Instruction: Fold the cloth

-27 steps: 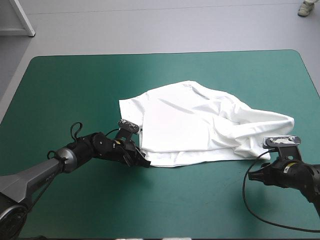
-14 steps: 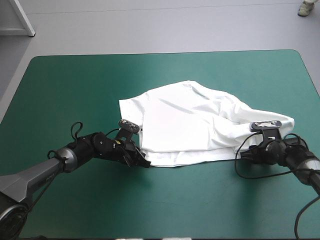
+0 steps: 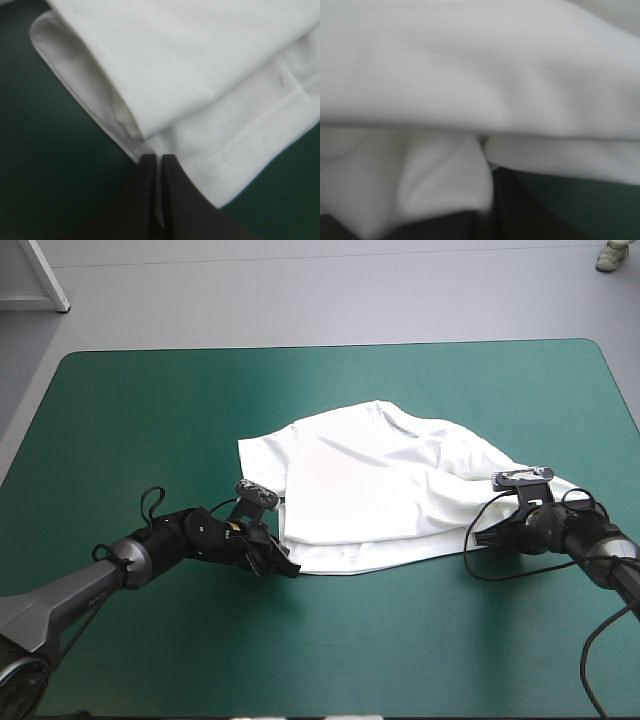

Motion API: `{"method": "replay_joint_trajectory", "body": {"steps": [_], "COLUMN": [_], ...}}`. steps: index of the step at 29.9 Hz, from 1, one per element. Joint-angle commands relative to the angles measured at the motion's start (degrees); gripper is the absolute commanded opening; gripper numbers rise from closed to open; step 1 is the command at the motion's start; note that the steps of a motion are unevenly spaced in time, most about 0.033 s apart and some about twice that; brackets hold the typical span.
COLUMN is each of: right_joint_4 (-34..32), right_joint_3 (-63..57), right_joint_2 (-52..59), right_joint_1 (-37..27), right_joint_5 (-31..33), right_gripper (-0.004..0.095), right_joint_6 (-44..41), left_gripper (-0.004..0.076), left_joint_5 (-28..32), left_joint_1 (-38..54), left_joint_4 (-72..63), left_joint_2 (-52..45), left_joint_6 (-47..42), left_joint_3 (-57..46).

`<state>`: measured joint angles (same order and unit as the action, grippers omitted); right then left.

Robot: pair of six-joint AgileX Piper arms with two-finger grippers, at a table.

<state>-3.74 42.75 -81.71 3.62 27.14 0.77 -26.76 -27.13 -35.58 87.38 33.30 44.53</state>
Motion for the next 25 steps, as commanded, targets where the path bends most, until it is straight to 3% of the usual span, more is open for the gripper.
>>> {"method": "replay_joint_trajectory", "body": {"steps": [1, 6, 13, 17, 25], "right_joint_4": [-0.5, 3.0, 9.1, 11.8, 15.5], "right_joint_3": [1.7, 3.6, 8.9, 14.0, 28.2], "right_joint_2": [5.5, 15.4, 28.6, 32.1, 32.2], "right_joint_1": [-0.2, -0.2, -0.2, -0.2, -0.2], "right_joint_5": [4.9, 9.3, 15.0, 17.6, 19.2], "right_gripper": [-0.0013, -0.0013, -0.0013, -0.0014, -0.0014], "right_joint_6": [1.4, 4.4, 9.2, 12.9, 16.1], "left_gripper": [0.0019, 0.0019, 0.0019, 0.0019, 0.0019], "left_joint_5": [-2.9, -2.7, -5.5, -9.4, -16.0], "left_joint_1": [-0.5, -0.5, -0.5, -0.5, -0.5], "left_joint_4": [2.3, 3.4, 16.2, 25.3, 33.9], "left_joint_2": [-5.4, -11.7, -21.0, -25.0, -27.6], "left_joint_6": [-1.2, -2.9, -12.8, -17.9, -19.4], "left_joint_3": [-0.4, 1.2, 8.9, 18.1, 43.0]}}
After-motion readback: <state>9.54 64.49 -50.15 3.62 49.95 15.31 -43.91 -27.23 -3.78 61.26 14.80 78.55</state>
